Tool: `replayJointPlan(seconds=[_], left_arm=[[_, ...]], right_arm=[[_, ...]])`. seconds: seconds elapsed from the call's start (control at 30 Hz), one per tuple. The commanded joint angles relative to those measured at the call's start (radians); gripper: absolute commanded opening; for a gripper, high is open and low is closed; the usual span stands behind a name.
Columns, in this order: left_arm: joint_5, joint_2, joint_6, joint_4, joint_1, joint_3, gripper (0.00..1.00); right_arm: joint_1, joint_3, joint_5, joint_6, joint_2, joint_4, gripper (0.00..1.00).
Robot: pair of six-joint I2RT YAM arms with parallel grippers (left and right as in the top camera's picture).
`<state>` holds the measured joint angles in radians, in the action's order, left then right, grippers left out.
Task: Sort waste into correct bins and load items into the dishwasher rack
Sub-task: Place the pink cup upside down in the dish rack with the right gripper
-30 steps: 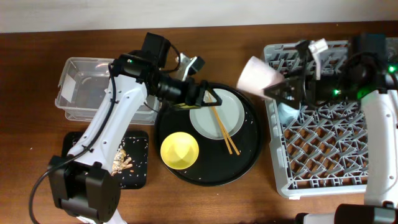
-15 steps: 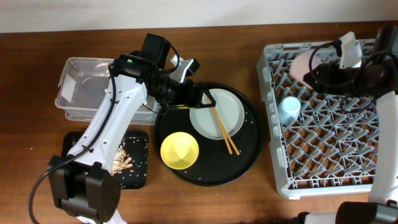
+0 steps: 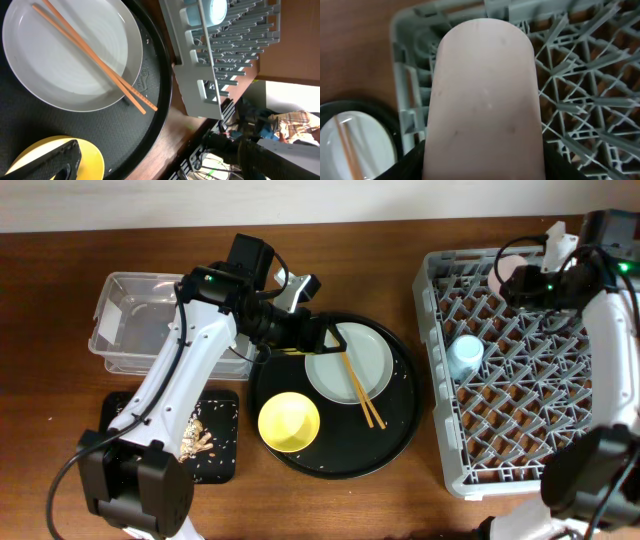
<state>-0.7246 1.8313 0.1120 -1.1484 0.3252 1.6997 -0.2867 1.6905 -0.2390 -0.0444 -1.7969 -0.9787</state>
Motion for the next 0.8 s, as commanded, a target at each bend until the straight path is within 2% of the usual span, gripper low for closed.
replayJointPlan(seconds=[0.0, 0.57, 0.67, 0.77], left_arm=[[0.001, -0.006, -0.013, -0.001, 0.002, 0.003, 0.99], [0.002, -0.007, -0.013, -0.001, 0.002, 0.003, 0.99], [0.072, -0.007, -0.013, -0.001, 0.002, 0.003, 0.99], [0.162, -0.006, -0.013, -0.001, 0.002, 0.003, 0.99]], right_arm=[[-0.001, 0.01, 0.015, 0.009, -0.054, 0.011, 0.5], [0.054, 0.005, 0.023, -0.006, -0.171, 0.034, 0.51], [0.052, 0.006, 0.075, -0.006, -0.175, 0.037, 0.52], [0.049, 0.006, 0.072, -0.006, -0.175, 0.037, 0.74]])
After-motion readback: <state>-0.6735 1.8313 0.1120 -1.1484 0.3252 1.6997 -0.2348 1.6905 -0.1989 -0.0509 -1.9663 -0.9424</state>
